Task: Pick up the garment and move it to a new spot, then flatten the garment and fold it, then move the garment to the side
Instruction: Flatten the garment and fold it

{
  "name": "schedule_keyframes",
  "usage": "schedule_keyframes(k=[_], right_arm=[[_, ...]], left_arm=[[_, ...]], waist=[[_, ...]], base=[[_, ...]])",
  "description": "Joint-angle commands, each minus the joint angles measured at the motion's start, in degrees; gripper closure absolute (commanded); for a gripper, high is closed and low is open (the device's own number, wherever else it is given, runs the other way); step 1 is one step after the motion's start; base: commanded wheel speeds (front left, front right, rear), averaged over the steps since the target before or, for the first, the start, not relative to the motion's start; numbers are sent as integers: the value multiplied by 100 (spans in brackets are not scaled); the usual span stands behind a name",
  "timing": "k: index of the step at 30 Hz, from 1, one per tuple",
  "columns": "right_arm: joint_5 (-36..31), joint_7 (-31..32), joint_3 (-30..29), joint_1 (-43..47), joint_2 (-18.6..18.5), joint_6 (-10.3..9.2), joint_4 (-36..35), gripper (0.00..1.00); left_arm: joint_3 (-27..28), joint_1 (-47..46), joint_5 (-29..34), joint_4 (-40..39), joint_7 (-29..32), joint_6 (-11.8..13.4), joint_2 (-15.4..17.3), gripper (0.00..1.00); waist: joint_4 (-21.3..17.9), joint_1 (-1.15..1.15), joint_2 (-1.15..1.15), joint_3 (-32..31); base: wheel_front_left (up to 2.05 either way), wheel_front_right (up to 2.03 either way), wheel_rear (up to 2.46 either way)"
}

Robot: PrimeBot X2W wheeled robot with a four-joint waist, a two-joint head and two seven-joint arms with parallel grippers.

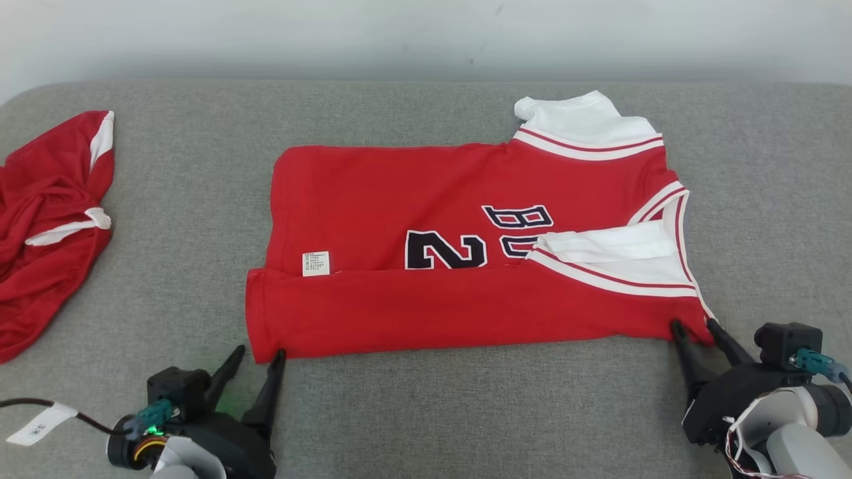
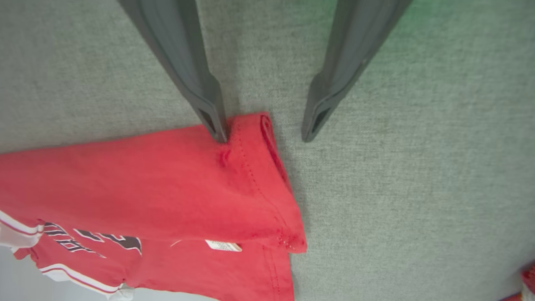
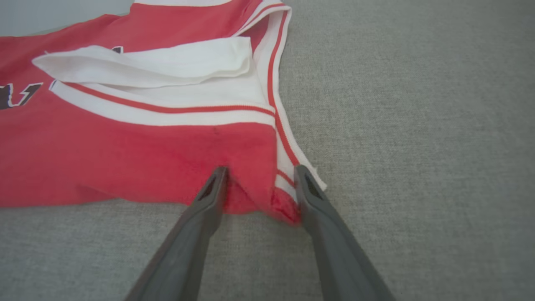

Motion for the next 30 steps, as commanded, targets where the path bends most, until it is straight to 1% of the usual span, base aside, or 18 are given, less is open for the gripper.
schedule_keyframes(k=[1, 2, 4, 10, 13, 14, 16, 21, 24, 25, 30], right_arm=[[0, 6, 20, -30, 62, 4, 55, 100], [-1, -1, 26, -20, 73, 4, 84, 100], [39, -24, 5, 11, 46, 4, 113, 100], [285, -80, -121, 423, 27, 3, -1, 100], [422, -30, -191, 825, 27, 3, -241, 100], [490, 26, -273, 1131, 31, 3, -472, 100], [531, 115, -400, 1471, 44, 3, -729, 100], [507, 434, -793, 2248, 142, 3, -1509, 100], [442, 715, -1018, 2619, 265, 3, -1961, 100], [442, 715, -1018, 2619, 265, 3, -1961, 100], [355, 1195, -1263, 3026, 529, 3, -2525, 100]], left_arm=[[-2, -37, 11, 77, -17, -18, -42, 81], [1, -71, 19, 154, -17, -40, -70, 100], [-2, -111, 26, 250, -17, -49, -119, 100], [-63, 150, 111, 293, -18, -83, -73, 100], [-62, 440, 121, 103, -18, -85, -22, 100], [-46, 665, 144, -48, -18, -85, 38, 100], [-45, 899, 158, -208, -18, -80, 55, 100], [1, 1447, 45, -540, 8, 110, 195, 100], [5, 1727, -13, -853, 87, 254, 263, 100], [5, 1727, -13, -853, 87, 254, 263, 100], [32, 1999, -67, -1327, 253, 434, 378, 100]], waist=[[20, 0, 0, -9], [28, 0, 0, -25], [43, 0, 0, -84], [43, 0, 0, -462], [30, 0, 0, -663], [21, 0, 0, -777], [24, 0, 0, -856], [-16, 0, 0, -941], [-53, 0, 0, -936], [-53, 0, 0, -936], [-60, 0, 0, -901]], base=[[0, 0, 0], [0, 0, 0], [0, 0, 0], [0, 0, 0], [0, 0, 0], [0, 0, 0], [0, 0, 0], [0, 0, 0], [0, 0, 0], [0, 0, 0], [0, 0, 0]])
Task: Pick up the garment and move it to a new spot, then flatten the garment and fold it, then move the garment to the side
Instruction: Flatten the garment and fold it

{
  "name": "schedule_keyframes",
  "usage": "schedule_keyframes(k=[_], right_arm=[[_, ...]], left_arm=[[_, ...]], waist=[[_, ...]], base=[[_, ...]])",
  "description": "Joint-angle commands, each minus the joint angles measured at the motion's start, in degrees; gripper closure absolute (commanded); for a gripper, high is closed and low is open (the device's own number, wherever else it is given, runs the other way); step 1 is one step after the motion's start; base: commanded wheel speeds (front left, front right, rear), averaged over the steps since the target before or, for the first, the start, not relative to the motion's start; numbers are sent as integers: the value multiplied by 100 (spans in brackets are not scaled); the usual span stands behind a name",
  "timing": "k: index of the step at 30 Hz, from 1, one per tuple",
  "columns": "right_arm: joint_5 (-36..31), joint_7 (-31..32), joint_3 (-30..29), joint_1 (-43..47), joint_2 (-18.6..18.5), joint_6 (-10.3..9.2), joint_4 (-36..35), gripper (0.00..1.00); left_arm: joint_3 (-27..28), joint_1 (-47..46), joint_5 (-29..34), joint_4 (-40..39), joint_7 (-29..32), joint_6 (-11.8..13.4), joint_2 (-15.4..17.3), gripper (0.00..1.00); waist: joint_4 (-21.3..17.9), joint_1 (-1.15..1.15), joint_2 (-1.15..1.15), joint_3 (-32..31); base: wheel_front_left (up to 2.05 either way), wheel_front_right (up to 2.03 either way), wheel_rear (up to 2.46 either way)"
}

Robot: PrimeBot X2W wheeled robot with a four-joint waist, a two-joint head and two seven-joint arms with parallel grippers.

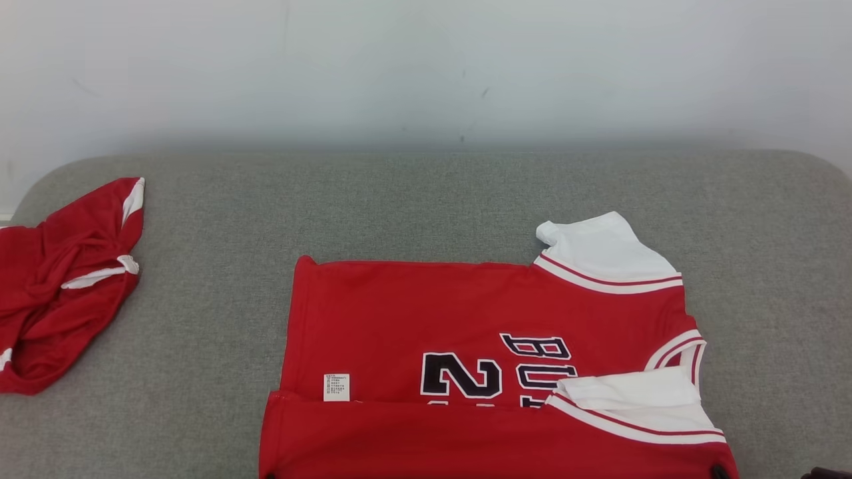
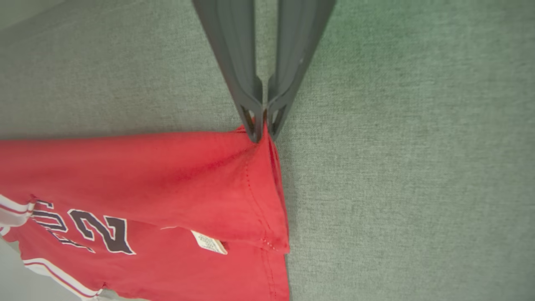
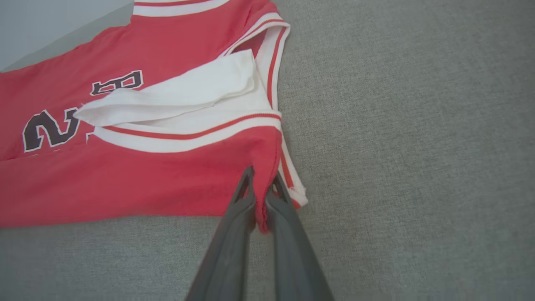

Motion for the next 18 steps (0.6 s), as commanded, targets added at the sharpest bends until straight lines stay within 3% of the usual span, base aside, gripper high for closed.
schedule_keyframes(k=[1, 10, 11, 12, 13, 18], right_arm=[[-74, 78, -73, 91, 42, 2, -82, 100], [-325, 313, -239, 122, 336, 2, -273, 100], [-372, 268, -255, 108, 339, 2, -277, 75], [-388, 222, -261, 91, 353, 2, -289, 54], [-399, 183, -265, 78, 373, 2, -297, 0], [-482, -74, -271, -15, 389, 2, -374, 0]], left_arm=[[22, 101, -28, -66, 44, 52, 38, 100], [58, 228, -144, -346, 141, 187, 82, 100], [51, 232, -104, -344, 121, 208, 97, 98], [61, 243, -88, -358, 87, 229, 96, 56], [80, 265, -89, -375, 48, 232, 86, 0], [237, 328, -56, -546, -132, 285, 85, 0]], waist=[[0, 1, 0, 16], [-3, 1, 0, 76], [1, 1, 0, 65], [5, 1, 0, 52], [10, 1, 0, 37], [29, 1, 0, -26]], base=[[0, 0, 0], [0, 0, 0], [0, 0, 0], [0, 0, 0], [0, 0, 0], [0, 0, 0]])
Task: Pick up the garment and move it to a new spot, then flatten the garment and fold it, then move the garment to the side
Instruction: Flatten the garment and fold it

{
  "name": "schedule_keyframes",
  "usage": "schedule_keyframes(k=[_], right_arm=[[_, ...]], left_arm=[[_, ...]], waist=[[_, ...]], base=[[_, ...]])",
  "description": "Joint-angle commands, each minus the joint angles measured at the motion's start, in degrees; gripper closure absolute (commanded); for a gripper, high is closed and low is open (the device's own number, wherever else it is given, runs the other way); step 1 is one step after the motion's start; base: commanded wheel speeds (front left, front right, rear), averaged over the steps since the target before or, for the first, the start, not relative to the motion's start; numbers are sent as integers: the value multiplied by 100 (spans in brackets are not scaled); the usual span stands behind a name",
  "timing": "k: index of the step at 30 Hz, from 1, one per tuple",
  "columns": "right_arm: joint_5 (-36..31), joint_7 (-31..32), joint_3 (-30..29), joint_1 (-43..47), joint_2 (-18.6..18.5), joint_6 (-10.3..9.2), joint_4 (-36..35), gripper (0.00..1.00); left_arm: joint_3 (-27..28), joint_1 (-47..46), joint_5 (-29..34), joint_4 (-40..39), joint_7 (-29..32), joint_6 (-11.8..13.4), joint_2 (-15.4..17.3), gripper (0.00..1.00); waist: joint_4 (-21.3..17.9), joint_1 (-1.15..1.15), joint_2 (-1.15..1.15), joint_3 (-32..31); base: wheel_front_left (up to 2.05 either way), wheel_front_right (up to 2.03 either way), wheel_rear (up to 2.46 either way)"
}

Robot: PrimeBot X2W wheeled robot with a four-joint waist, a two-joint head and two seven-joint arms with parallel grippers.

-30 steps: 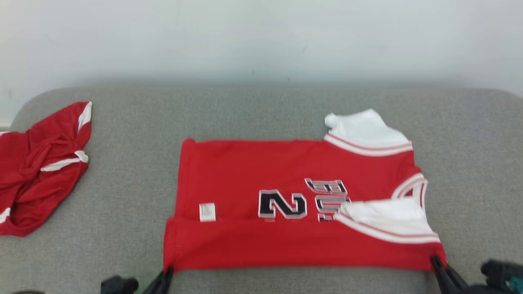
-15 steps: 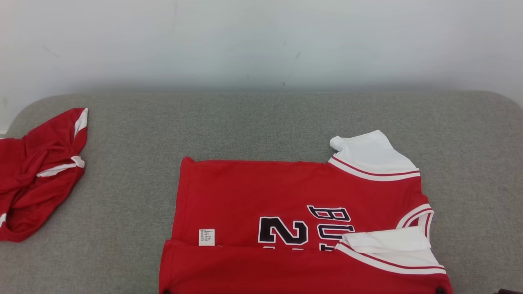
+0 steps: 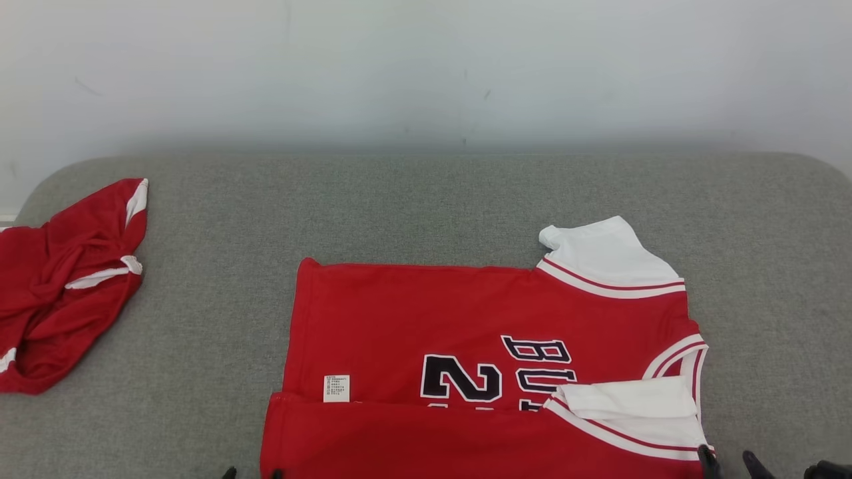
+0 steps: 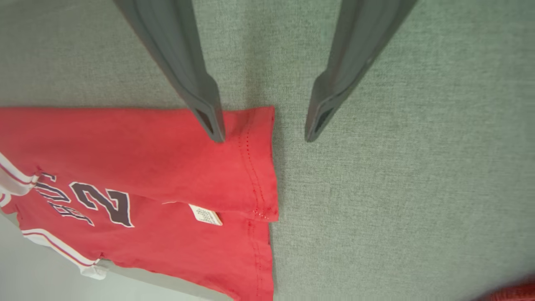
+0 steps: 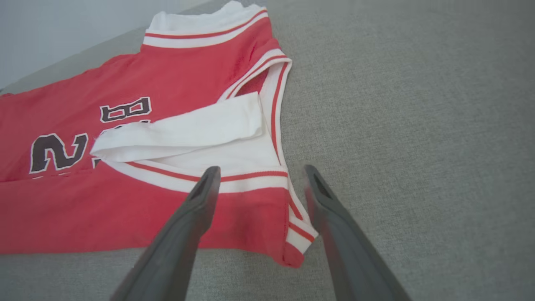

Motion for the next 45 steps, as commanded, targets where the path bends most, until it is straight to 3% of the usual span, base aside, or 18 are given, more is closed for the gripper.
schedule_keyframes(k=[1, 7, 12, 20, 28, 36, 45], right_arm=[[-38, -108, -16, -90, 33, 2, -59, 0], [-158, -580, 152, -266, 52, 2, -69, 0], [-346, -1195, 368, -468, 117, 2, 139, 0], [-697, -2320, 762, -728, 273, 2, 844, 0], [-930, -2555, 758, -1000, 494, 2, 1227, 0], [-1133, -2574, 916, -1872, 436, 2, 1333, 0], [-1200, -2576, 1197, -3077, 351, 2, 1638, 0]], left_arm=[[88, 71, 38, -86, -71, 45, 17, 0], [595, 161, 379, -564, -162, 202, -119, 0], [1355, 398, 1309, -1134, -157, 270, -445, 0], [2341, 704, 2489, -1488, -159, -92, -1162, 0], [2956, 519, 2867, -1289, -160, -515, -1658, 0], [2822, -649, 2850, -432, -159, -752, -1441, 0], [1744, -2429, 2227, 859, -148, -750, -800, 0]], waist=[[14, 0, 0, -28], [67, 0, 0, -65], [115, 0, 0, -54], [156, 0, 0, -20], [98, 0, 0, 110], [-157, 0, 0, 471], [-533, 0, 0, 1088]], base=[[0, 0, 0], [0, 0, 0], [0, 0, 0], [0, 0, 0], [0, 0, 0], [0, 0, 0], [0, 0, 0]])
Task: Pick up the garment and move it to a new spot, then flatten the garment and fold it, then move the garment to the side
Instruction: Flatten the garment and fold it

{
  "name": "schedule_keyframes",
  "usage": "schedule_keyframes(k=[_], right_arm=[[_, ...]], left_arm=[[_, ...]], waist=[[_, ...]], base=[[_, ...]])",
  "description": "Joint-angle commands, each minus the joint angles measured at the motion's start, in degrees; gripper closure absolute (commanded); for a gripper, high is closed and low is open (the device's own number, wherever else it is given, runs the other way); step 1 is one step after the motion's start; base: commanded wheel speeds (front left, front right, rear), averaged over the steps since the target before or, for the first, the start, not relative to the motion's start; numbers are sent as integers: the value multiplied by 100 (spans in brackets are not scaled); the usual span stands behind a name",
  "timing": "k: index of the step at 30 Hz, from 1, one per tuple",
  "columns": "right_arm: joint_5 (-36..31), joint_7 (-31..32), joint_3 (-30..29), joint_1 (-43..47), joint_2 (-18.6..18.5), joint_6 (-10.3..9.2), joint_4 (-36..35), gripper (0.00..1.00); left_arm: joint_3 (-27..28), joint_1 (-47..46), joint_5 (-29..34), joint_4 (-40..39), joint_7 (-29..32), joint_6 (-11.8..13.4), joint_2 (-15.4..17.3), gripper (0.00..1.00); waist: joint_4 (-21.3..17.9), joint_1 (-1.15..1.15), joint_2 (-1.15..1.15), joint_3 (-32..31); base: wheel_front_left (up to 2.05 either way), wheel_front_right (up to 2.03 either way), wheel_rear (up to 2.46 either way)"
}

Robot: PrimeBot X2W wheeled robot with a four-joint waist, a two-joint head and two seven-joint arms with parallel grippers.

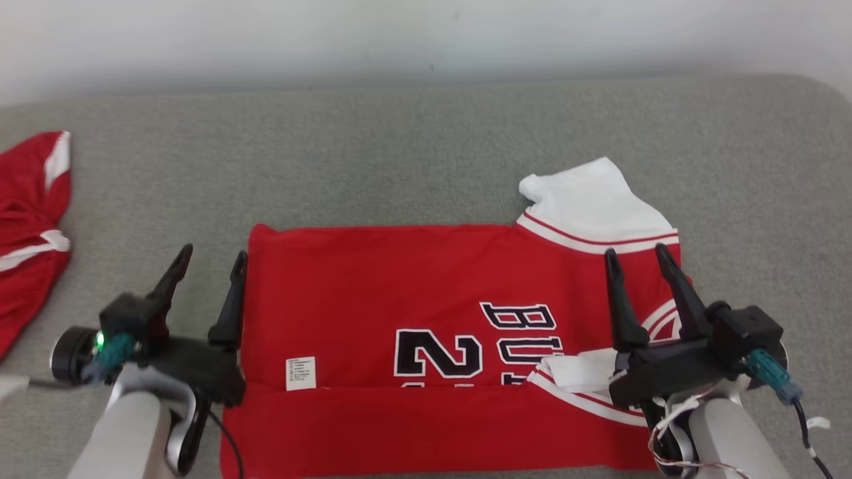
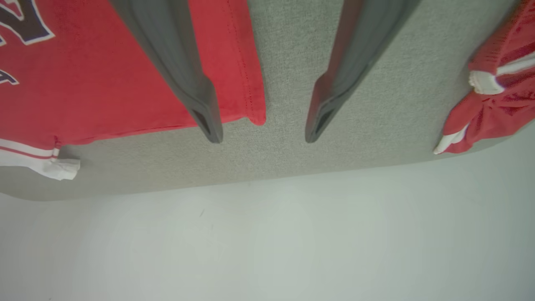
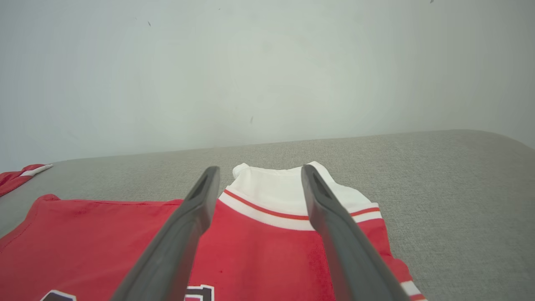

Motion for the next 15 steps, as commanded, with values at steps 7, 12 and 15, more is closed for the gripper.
schedule_keyframes(k=[7, 12, 15], right_arm=[[-59, -21, 92, -384, 34, 2, 155, 0], [-58, -22, 69, -436, 60, 2, 222, 0], [-83, -22, 55, -422, 73, 2, 248, 0]], left_arm=[[-649, -1068, -773, 977, 342, 8, 273, 0], [-973, -1492, -1099, 1483, 332, 9, 380, 0], [-1136, -1682, -1407, 1885, 406, 9, 386, 0]], waist=[[-400, -1, 0, 596], [-490, -1, 0, 671], [-539, -1, 0, 658]], base=[[0, 0, 0], [0, 0, 0], [0, 0, 0]])
